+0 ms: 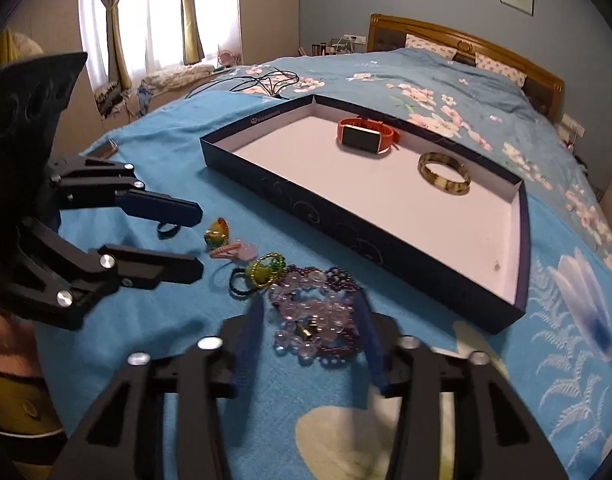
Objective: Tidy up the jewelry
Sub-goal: 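Grasp the purple crystal bracelet with the right tool while the left tool grasps the pink ring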
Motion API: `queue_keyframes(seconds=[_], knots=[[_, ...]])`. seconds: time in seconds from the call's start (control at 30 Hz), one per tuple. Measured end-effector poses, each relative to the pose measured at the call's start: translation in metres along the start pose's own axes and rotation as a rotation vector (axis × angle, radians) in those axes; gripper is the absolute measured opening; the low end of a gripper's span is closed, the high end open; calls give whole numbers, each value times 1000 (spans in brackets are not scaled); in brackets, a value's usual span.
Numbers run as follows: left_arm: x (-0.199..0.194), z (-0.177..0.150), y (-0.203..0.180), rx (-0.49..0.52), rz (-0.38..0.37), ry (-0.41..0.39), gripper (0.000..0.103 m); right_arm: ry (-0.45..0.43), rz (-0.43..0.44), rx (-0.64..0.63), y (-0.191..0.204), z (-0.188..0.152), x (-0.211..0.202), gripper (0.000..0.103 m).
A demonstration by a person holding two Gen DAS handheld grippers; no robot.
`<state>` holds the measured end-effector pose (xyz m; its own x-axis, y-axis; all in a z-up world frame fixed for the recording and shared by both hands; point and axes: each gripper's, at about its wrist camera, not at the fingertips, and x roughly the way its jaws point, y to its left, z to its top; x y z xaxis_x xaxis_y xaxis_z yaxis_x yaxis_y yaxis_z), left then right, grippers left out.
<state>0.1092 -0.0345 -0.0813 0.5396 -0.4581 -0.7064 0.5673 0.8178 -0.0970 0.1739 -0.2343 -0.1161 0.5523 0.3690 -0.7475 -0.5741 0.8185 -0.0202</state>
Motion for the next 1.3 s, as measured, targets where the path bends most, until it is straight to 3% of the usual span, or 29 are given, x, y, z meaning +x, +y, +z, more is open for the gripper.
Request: queue_keyframes(seconds=[0.07, 0.13, 0.43, 0.7, 0.97, 1.23, 1.3], knots=[[1, 0, 2, -7, -3, 1, 44, -4, -5, -20, 0, -1, -3, 24], [1, 0, 2, -9, -7, 3, 44, -8, -3, -19, -2, -2, -7, 4], [2, 0, 2, -3, -4, 4, 44, -27, 13, 13, -8, -5, -14, 5], [2, 1, 1, -2, -8, -2, 42, -128, 57, 74, -16, 9, -40, 5], [7, 4, -3, 32, -14, -2, 28, -206, 64, 111, -21, 21, -63, 5], [21, 10, -2, 36, 7, 34, 5, -242, 50, 129, -28, 26, -72, 5], [19, 11, -2, 30, 3, 25, 5, -246, 52, 134, -30, 26, -73, 5]])
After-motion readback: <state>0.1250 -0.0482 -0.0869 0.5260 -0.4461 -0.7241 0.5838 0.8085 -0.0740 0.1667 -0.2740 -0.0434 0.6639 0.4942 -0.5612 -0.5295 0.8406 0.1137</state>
